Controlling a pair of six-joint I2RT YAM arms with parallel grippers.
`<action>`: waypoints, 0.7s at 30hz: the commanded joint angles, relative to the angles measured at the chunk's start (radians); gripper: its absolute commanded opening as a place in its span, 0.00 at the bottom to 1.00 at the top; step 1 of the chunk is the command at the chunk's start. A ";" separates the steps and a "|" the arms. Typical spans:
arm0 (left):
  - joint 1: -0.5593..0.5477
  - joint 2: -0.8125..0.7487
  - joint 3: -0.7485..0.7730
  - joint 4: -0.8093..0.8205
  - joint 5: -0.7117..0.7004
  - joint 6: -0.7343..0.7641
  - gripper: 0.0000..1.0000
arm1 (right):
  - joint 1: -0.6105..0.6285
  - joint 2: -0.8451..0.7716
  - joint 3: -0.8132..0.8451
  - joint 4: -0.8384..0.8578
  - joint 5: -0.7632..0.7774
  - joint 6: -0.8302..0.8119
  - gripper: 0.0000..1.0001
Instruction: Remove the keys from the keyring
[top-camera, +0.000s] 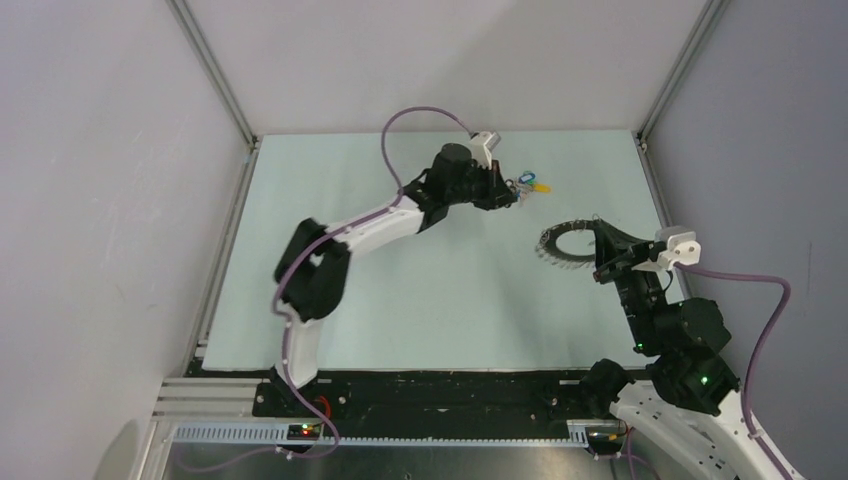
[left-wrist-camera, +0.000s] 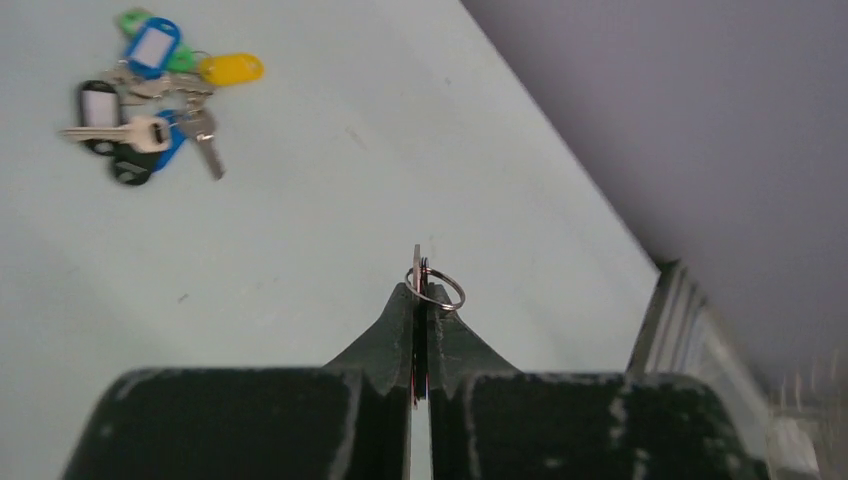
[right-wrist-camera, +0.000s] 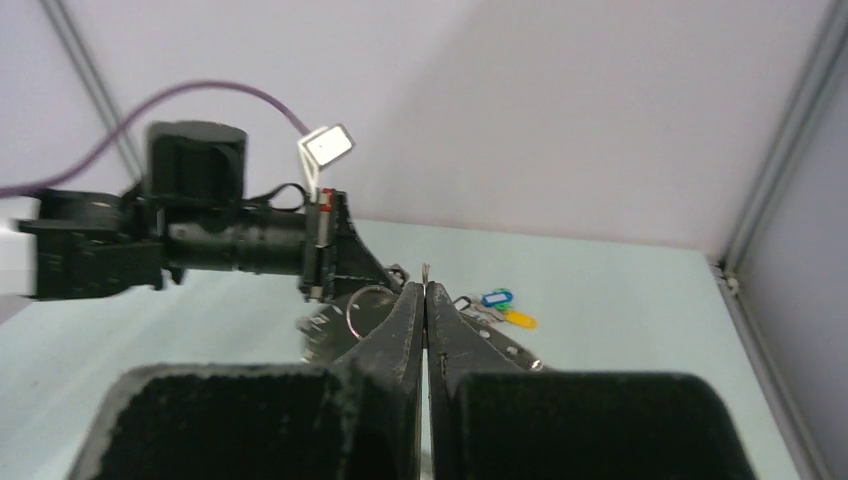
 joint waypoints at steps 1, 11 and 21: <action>0.029 0.245 0.229 0.223 0.107 -0.369 0.02 | -0.003 -0.039 0.043 0.012 0.096 -0.046 0.00; 0.068 0.698 0.676 0.302 -0.094 -0.671 0.06 | -0.003 -0.072 0.043 0.013 0.110 -0.049 0.00; 0.069 0.674 0.742 0.222 -0.178 -0.540 1.00 | -0.033 0.122 0.035 0.095 0.577 -0.057 0.00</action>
